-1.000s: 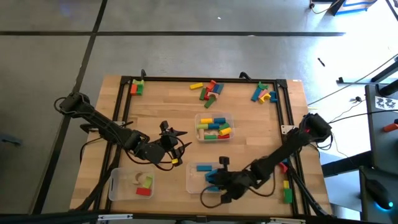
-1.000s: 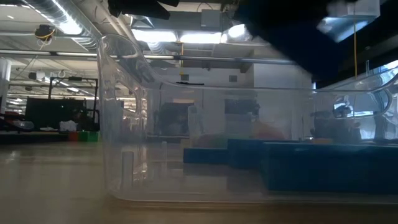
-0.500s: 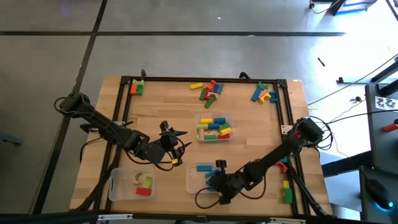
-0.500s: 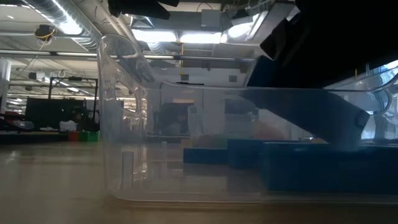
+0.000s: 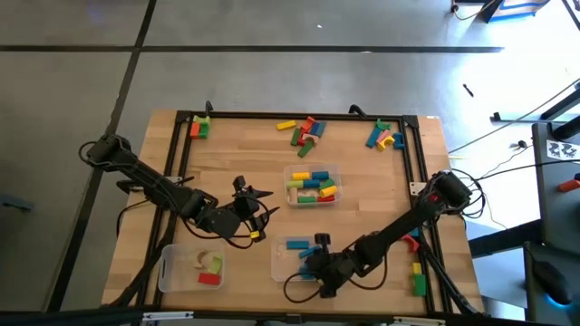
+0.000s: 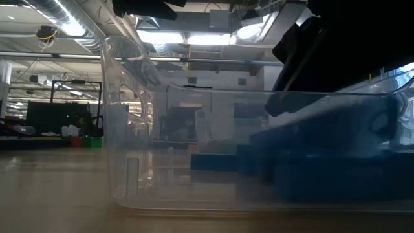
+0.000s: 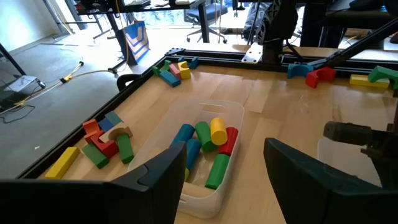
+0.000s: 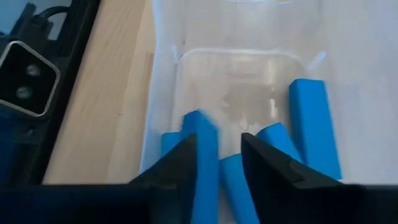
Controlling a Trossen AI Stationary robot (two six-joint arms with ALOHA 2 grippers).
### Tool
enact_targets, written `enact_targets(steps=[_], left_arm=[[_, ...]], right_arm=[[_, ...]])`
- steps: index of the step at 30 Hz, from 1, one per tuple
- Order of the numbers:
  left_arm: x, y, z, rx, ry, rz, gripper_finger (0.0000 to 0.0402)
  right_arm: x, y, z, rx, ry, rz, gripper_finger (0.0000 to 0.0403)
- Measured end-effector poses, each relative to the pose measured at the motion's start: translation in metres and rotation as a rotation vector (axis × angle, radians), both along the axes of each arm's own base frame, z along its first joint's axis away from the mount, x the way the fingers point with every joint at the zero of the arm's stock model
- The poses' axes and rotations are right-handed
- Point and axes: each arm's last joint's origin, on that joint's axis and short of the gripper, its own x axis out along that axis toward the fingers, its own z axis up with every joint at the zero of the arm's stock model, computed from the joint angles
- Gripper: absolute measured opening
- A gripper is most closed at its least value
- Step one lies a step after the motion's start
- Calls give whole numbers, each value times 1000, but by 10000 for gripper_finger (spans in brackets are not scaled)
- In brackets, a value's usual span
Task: Sort blocks by size
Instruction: Put the blue rectangular block into the bottom right transparent bin
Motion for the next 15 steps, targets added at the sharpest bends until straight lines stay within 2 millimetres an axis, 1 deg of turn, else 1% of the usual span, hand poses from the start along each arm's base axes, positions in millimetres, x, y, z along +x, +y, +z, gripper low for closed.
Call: enact_targets(steps=[5, 7, 9, 12, 15], left_arm=[[0, 0, 0, 0, 0, 0, 210], [0, 0, 0, 0, 0, 0, 210], [0, 0, 0, 0, 0, 0, 210], [0, 0, 0, 0, 0, -1, 210], [0, 0, 0, -2, -1, 0, 210]], right_arm=[[3, -4, 0, 30, 21, 17, 170], [3, -6, 3, 34, 17, 15, 187], [3, -8, 12, 42, -4, 12, 199], [-1, -11, 30, 57, -41, 16, 210], [-12, -16, 51, 53, -45, 30, 214]])
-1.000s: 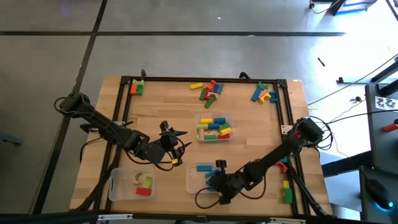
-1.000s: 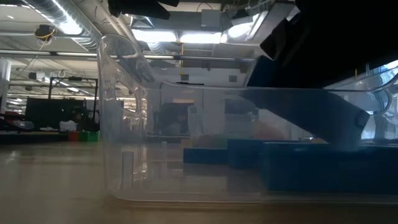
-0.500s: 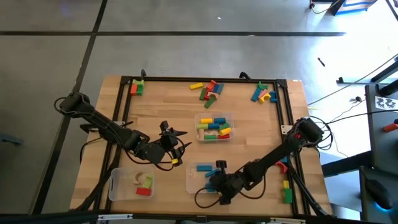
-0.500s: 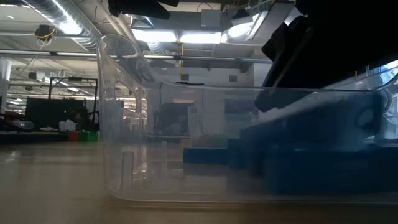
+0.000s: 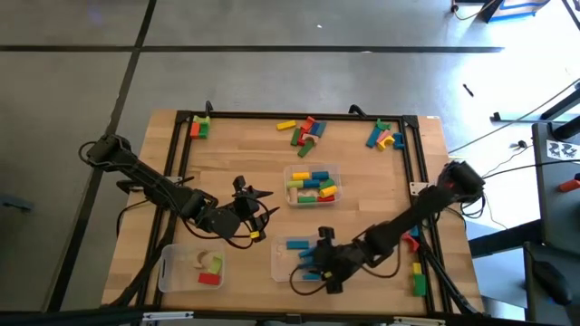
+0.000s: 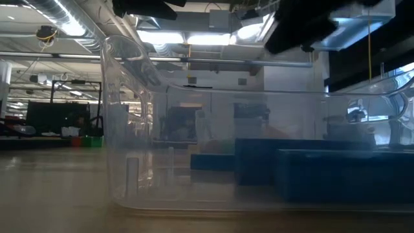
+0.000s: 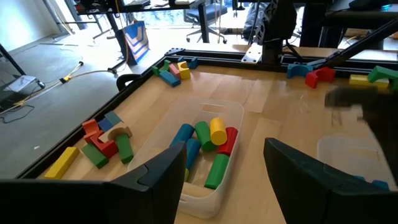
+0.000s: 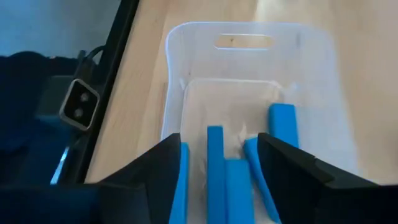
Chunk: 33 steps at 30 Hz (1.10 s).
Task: Sort blocks by size
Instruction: Put the blue rectangular block into the bottom right transparent bin
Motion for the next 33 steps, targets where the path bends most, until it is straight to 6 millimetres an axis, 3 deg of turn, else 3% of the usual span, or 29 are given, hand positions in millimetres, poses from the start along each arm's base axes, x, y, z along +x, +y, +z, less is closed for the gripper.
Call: enact_targets(steps=[6, 10, 14, 18, 25, 29, 33], left_arm=[[0, 0, 0, -1, -1, 1, 210], [0, 0, 0, -6, -3, 3, 210], [0, 0, 0, -9, -6, 4, 210], [0, 1, 0, -12, -8, 6, 210], [3, 6, 0, -13, -10, 28, 210], [3, 8, 0, -17, -12, 34, 210], [3, 8, 0, -19, -13, 34, 210]], right_arm=[[-36, -24, 38, -135, 28, -125, 218], [-64, -50, 57, -284, 46, -310, 218], [-92, -87, 62, -377, 47, -536, 218], [-114, -131, 53, -383, 85, -743, 218], [-137, -201, 21, -406, 234, -1006, 218], [-140, -232, 2, -402, 314, -1092, 202], [-134, -261, -13, -335, 327, -1112, 155]])
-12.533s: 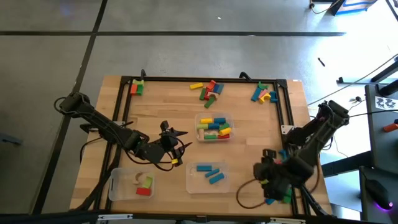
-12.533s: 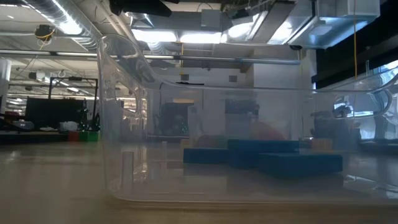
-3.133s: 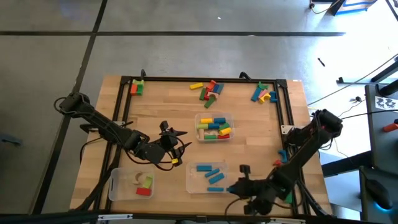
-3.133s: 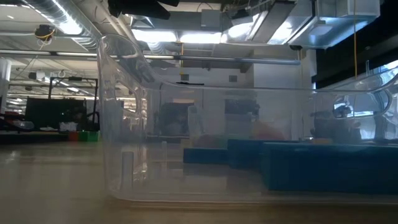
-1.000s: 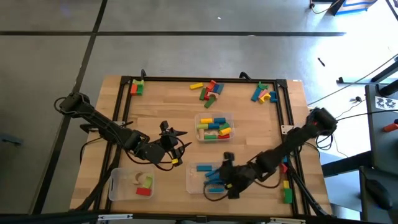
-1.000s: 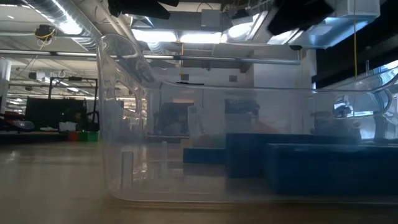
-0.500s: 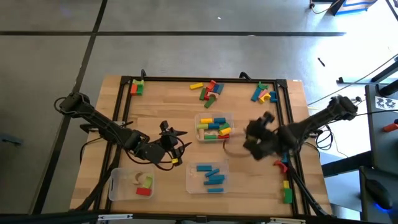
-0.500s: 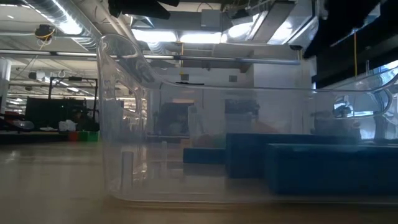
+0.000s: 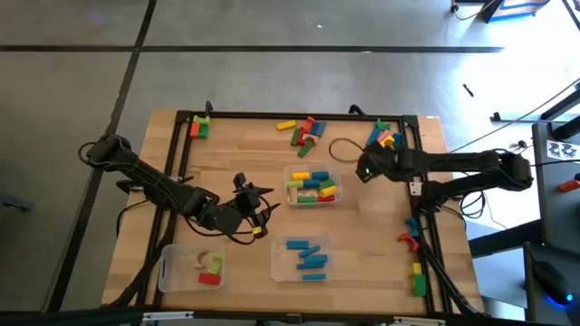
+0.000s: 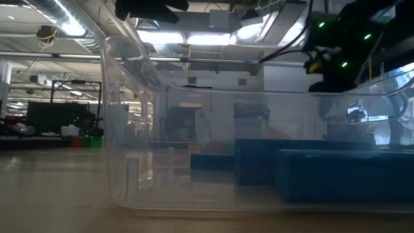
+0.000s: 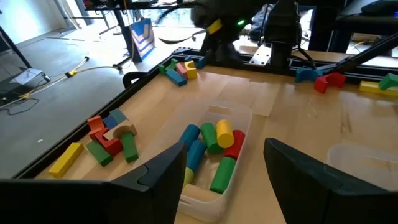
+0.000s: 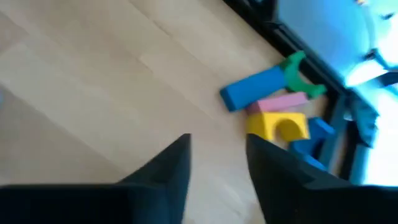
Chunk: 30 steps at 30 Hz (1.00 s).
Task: Sort blocks by size
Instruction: Put the blue rectangular block into the bottom right transparent bin
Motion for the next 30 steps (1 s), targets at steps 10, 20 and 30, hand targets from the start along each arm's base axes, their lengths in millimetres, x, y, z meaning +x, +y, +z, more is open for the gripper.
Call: enact_targets(steps=[10, 20, 30], left_arm=[[0, 0, 0, 14, 9, -5, 210], [1, 2, 0, 25, 15, -3, 210], [2, 4, 0, 34, 20, 3, 210]], right_arm=[[-1, -72, -22, -1, -44, -88, 7], [-3, -110, -57, 72, -15, -185, 4], [4, -118, -75, 75, 9, -180, 3]])
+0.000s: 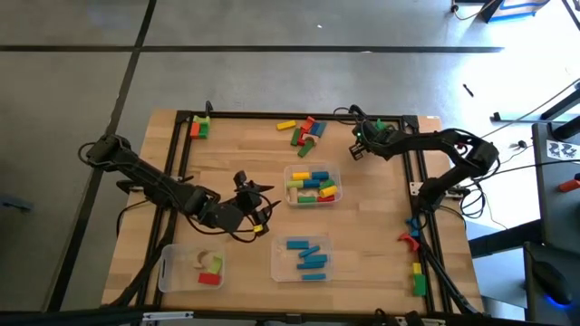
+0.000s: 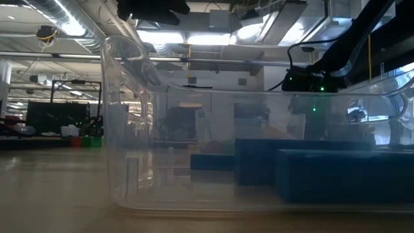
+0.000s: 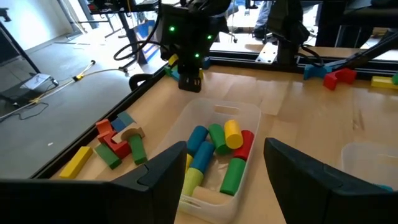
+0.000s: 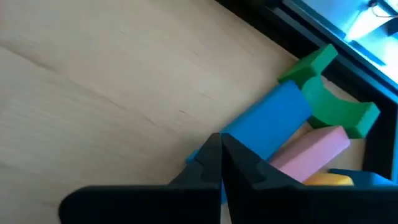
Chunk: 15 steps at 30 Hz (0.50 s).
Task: Sort blocks by size
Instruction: Put the blue rectangular block into the bottom right transparent bin
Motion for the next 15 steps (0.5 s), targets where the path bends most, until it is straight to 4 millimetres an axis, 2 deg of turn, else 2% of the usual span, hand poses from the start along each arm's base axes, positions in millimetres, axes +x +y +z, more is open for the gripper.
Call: enact_targets(steps=[7, 15], left_arm=[[0, 0, 0, -2, -1, 0, 210], [0, 0, 0, -6, -2, 2, 210]], right_arm=[[9, 20, -2, 31, 23, 86, 3], [30, 70, -7, 118, 53, 245, 7]])
